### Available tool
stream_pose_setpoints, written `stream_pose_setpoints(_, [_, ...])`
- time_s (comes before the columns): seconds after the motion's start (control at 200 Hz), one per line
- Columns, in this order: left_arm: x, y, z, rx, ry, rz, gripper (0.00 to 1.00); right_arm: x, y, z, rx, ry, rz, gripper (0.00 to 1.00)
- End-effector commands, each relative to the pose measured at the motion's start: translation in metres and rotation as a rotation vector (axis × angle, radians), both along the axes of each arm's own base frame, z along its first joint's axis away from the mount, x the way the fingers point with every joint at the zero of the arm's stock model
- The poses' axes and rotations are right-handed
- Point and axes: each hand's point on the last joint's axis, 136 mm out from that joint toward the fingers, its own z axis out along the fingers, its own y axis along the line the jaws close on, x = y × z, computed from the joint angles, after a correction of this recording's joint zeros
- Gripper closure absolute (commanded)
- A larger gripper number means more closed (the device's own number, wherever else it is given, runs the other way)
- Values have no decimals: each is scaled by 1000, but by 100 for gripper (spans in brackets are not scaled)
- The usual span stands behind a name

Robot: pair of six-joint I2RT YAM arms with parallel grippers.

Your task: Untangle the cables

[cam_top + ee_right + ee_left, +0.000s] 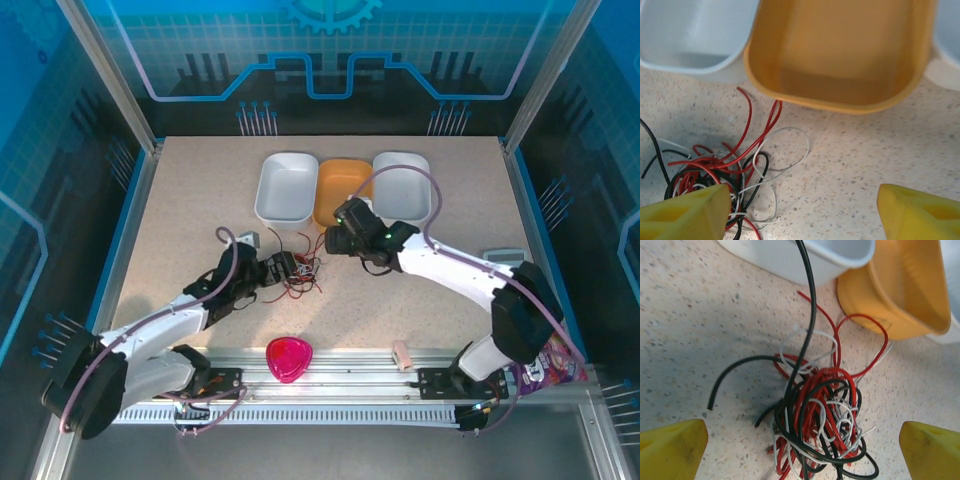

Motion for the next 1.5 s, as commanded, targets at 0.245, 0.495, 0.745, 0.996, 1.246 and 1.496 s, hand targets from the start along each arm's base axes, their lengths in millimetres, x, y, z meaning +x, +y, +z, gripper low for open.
stream_pose_setpoints(0.245, [4, -18, -11, 61, -22, -67, 5, -4, 47, -23, 66, 155, 51, 41])
stream_pose_setpoints(0.495, [8, -22, -20, 48, -5, -62, 25, 0, 63, -35, 55, 190, 85, 55])
stream_pose_setpoints(0.745, [15, -21, -33, 61, 16, -31, 36, 4, 72, -50, 37, 225, 93, 59])
stream_pose_setpoints(0.996, [22, -34, -36, 64, 23, -79, 70, 4, 76, -64, 12, 263, 105, 61])
stream_pose_setpoints(1.246, [13, -57, -26, 35, 18, -226, 96, -6, 42, -56, -48, 249, 53, 62])
stream_pose_setpoints(1.496, [9, -92, -5, 44, -26, -344, 100, -27, -13, -31, -47, 217, -36, 61])
